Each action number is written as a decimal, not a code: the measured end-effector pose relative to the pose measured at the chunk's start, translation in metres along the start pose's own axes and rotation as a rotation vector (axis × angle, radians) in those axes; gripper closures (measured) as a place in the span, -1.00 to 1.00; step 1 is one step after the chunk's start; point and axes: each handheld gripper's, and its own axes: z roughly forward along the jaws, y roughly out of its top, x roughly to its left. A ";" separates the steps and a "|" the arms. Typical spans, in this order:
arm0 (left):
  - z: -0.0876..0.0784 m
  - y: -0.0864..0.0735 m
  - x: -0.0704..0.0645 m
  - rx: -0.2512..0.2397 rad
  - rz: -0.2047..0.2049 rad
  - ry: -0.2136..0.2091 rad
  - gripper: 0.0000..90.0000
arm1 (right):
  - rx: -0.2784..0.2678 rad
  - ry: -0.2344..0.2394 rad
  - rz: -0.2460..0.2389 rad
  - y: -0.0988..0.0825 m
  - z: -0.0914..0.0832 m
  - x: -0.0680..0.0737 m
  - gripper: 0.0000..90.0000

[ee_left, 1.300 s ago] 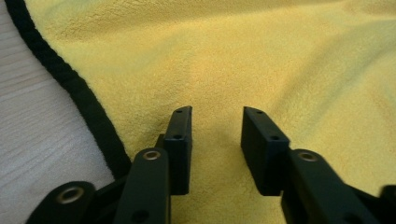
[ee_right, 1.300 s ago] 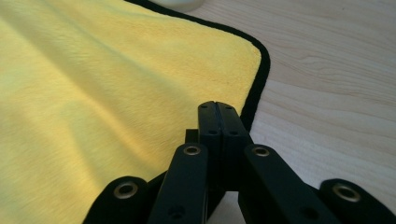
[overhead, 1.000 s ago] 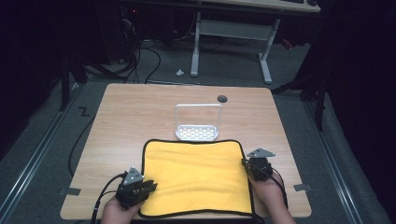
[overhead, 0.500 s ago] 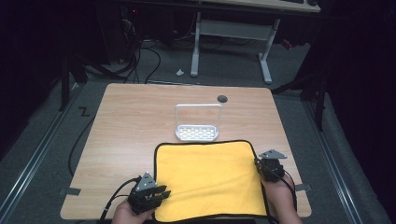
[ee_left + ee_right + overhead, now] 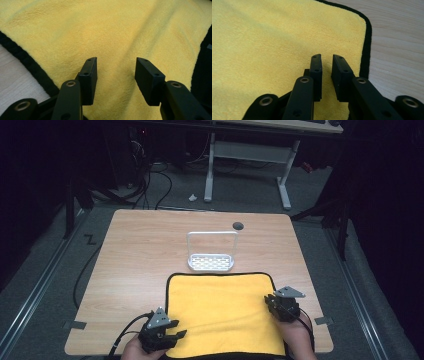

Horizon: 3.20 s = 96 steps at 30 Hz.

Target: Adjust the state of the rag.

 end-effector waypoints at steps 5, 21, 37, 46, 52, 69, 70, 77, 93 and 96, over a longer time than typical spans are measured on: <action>-0.002 0.005 0.019 -0.044 -0.048 0.045 0.18 | -0.044 0.030 -0.011 0.001 -0.010 0.012 0.69; 0.025 0.047 0.106 -0.079 -0.130 0.263 0.06 | -0.068 0.070 -0.116 0.006 -0.010 0.058 0.50; 0.055 0.069 0.116 -0.033 -0.106 0.304 0.44 | -0.059 0.090 -0.131 0.004 -0.006 0.060 0.43; 0.053 0.063 0.120 -0.070 -0.162 0.234 0.88 | -0.078 0.124 -0.143 0.008 -0.007 0.070 0.42; 0.049 0.061 0.126 -0.094 -0.218 0.205 0.88 | -0.112 0.182 -0.144 0.016 -0.009 0.089 0.36; 0.047 0.059 0.131 -0.111 -0.267 0.174 0.87 | -0.105 0.281 -0.306 0.032 -0.004 0.179 0.27; 0.047 0.059 0.131 -0.114 -0.269 0.171 0.87 | -0.106 0.279 -0.319 0.034 -0.006 0.183 0.27; 0.046 0.058 0.132 -0.121 -0.275 0.164 0.87 | -0.131 0.252 -0.307 0.043 -0.025 0.179 0.25; 0.046 0.058 0.133 -0.120 -0.290 0.153 0.87 | -0.092 0.384 -0.320 0.053 0.014 0.244 0.19; 0.046 0.058 0.133 -0.119 -0.290 0.152 0.87 | -0.079 0.410 -0.319 0.056 0.021 0.258 0.15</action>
